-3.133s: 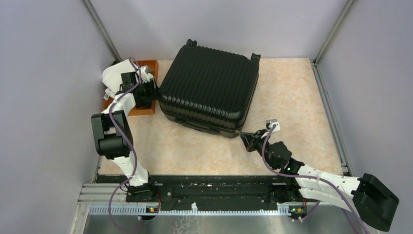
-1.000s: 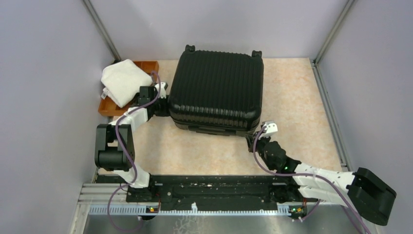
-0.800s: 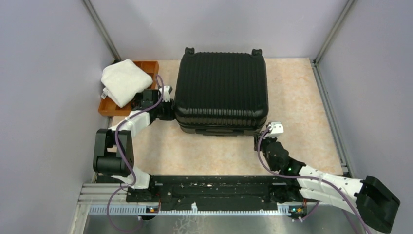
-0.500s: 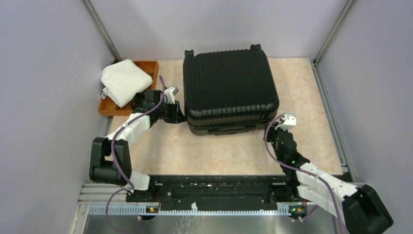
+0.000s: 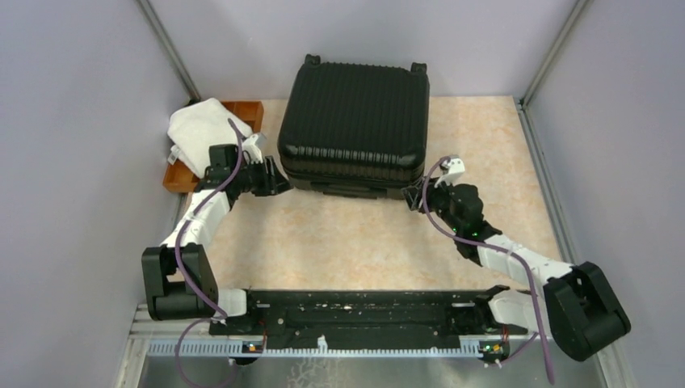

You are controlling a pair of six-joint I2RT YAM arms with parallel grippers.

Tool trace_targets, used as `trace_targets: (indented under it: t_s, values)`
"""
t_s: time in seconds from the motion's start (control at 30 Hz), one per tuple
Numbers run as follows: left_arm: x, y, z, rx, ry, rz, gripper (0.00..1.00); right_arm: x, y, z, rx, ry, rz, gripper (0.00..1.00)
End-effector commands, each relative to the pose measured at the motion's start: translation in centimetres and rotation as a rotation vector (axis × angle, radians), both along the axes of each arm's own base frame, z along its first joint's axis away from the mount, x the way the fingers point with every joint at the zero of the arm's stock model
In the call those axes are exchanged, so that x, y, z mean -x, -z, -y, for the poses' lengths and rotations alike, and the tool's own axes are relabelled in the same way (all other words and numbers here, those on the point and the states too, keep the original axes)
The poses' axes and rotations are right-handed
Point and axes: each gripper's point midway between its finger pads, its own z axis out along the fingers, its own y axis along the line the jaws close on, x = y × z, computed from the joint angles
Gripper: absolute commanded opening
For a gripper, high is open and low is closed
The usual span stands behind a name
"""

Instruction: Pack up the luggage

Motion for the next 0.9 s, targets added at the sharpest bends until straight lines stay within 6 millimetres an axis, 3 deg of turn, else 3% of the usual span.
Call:
trace_targets:
  t_s: [0.0,0.03,0.1,0.2,0.33,0.5,0.7,0.87]
  values:
    - [-2.3,-2.7,-1.2,-0.064,-0.008,0.139,0.51,-0.2,-3.9,2.3,-0.091,0.088,0.107,0.61]
    - [-2.7,-2.8,-1.6,-0.084,-0.012,0.149,0.52,0.3,-3.3,2.8,-0.081,0.099,0.093,0.68]
    - [-3.5,-2.9,-2.2,-0.107,-0.018,0.161,0.53,1.1,-2.5,3.2,-0.068,0.104,0.073,0.72]
    - [-4.6,-2.8,-2.9,-0.12,-0.023,0.161,0.54,1.7,-1.3,3.5,-0.07,0.102,0.049,0.72]
    - [-5.7,-3.1,-2.9,-0.115,-0.018,0.164,0.55,1.8,-0.5,1.8,-0.088,0.015,0.036,0.68]
    - [-7.1,-4.8,-2.6,-0.092,-0.012,0.229,0.56,0.7,0.5,0.4,-0.083,-0.038,0.024,0.63]
    - [-8.8,-7.5,-2.4,-0.056,-0.022,0.291,0.56,-1.2,-0.5,0.2,-0.077,-0.022,0.108,0.55]
    - [-9.5,-8.0,-2.0,-0.052,-0.02,0.298,0.56,-2.5,-0.6,0.3,-0.067,0.008,0.141,0.52]
